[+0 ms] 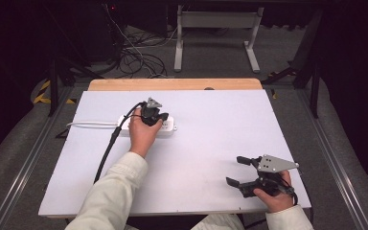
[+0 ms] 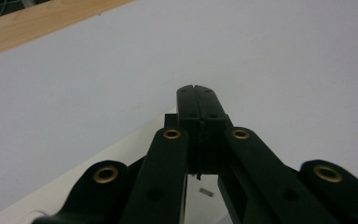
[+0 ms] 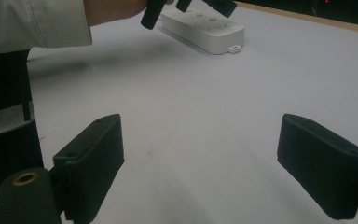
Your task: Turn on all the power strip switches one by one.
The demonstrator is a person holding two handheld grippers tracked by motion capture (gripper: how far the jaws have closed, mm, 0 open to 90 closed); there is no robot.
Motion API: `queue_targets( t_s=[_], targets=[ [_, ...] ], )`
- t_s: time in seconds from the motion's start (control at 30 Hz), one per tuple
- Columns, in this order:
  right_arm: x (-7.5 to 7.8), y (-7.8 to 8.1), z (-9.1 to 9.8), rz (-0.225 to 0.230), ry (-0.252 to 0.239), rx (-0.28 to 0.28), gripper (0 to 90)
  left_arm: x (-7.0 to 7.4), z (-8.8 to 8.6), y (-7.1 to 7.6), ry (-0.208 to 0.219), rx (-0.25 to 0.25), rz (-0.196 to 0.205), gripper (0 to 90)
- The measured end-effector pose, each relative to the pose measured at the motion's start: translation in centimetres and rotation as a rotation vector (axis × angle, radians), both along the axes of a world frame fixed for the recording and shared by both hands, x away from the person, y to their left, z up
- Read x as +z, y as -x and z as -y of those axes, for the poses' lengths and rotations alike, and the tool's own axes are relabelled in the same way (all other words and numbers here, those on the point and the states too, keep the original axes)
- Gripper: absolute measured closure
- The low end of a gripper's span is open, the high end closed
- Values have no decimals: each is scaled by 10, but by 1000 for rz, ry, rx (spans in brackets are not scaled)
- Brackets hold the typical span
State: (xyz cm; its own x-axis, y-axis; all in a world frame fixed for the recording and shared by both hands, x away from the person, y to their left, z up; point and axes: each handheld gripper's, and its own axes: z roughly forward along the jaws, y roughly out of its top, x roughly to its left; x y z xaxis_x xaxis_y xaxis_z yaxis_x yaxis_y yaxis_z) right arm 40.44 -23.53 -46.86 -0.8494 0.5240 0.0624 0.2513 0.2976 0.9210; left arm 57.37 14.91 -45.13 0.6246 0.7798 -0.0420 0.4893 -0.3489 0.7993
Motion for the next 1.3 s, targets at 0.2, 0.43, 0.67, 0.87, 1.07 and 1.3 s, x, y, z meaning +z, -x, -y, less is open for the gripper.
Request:
queue_targets(
  t_s=[0.2, 0.43, 0.67, 0.87, 1.07, 1.3],
  targets=[
    [1, 0, 0, 4, 3, -6, 151, 22, -4, 23, 33, -54, 46, 888],
    [1, 1, -1, 9, 3, -11, 149, 47, -11, 50, 44, -112, 77, 855],
    [1, 0, -1, 8, 6, -15, 145, 66, -19, 79, 59, -174, 103, 795],
    [1, 0, -1, 8, 8, -17, 141, 74, -30, 105, 95, -208, 130, 681],
    [0, 0, -1, 7, 9, -20, 132, 68, -46, 131, 108, -241, 154, 624],
    [0, 0, -1, 7, 13, -22, 105, 47, -66, 158, 120, -250, 196, 389]
  ],
)
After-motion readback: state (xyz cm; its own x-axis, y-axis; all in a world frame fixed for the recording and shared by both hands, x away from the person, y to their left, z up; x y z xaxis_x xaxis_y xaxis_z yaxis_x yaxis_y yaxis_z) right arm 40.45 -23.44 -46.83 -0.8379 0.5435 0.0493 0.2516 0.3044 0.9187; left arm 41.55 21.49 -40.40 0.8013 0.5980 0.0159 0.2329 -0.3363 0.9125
